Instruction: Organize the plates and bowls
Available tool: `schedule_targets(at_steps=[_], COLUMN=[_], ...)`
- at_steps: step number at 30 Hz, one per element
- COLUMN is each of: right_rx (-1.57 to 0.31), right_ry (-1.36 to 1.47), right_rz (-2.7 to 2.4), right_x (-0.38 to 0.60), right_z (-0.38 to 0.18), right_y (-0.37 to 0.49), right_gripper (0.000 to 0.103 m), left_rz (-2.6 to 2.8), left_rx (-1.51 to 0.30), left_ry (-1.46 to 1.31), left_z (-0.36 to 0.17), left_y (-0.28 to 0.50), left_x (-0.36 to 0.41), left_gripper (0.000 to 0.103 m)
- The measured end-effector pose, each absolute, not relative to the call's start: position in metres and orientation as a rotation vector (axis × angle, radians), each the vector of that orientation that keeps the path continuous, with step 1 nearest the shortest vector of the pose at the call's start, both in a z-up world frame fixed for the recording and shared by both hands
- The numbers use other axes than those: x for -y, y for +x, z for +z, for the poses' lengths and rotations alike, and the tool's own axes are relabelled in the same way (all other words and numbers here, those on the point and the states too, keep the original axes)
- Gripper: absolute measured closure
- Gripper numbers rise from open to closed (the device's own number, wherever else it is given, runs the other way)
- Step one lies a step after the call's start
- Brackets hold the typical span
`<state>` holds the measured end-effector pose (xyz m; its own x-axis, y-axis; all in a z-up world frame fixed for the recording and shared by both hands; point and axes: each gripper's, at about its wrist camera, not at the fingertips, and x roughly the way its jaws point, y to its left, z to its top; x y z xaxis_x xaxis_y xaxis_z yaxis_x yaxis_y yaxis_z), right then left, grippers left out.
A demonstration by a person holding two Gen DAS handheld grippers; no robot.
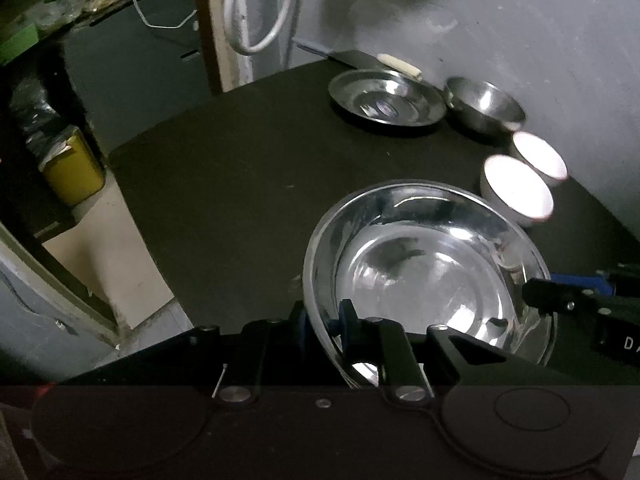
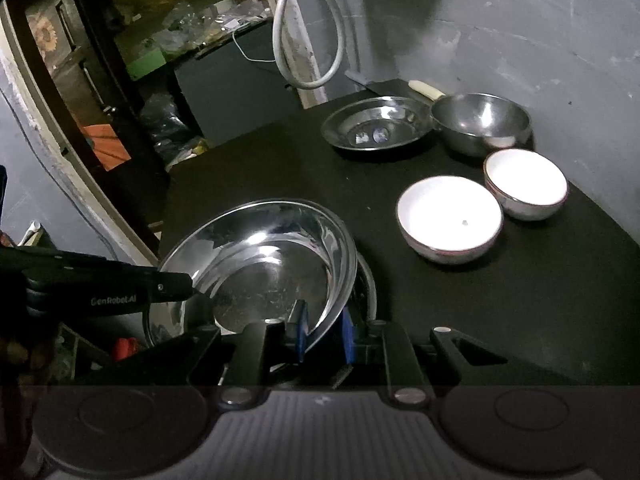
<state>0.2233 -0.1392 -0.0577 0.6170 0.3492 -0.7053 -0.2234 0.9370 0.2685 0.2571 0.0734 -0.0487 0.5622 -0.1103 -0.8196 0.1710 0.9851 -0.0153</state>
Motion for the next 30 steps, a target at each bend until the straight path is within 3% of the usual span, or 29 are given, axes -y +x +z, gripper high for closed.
schedule_targets(at_steps=[30], right_rx=[-0.884], right_ry=[0.125], right_rz=[0.313], right_x=[0.136], right_z=[-0.066], right_y=[0.223], right_gripper=[0.078], left_rz=[-0.176], left_rx=[-1.032], left_ry=[0.126], left_z=[-0.067], left_y=[0.266], left_x=[-0.060], left_gripper=[0.080])
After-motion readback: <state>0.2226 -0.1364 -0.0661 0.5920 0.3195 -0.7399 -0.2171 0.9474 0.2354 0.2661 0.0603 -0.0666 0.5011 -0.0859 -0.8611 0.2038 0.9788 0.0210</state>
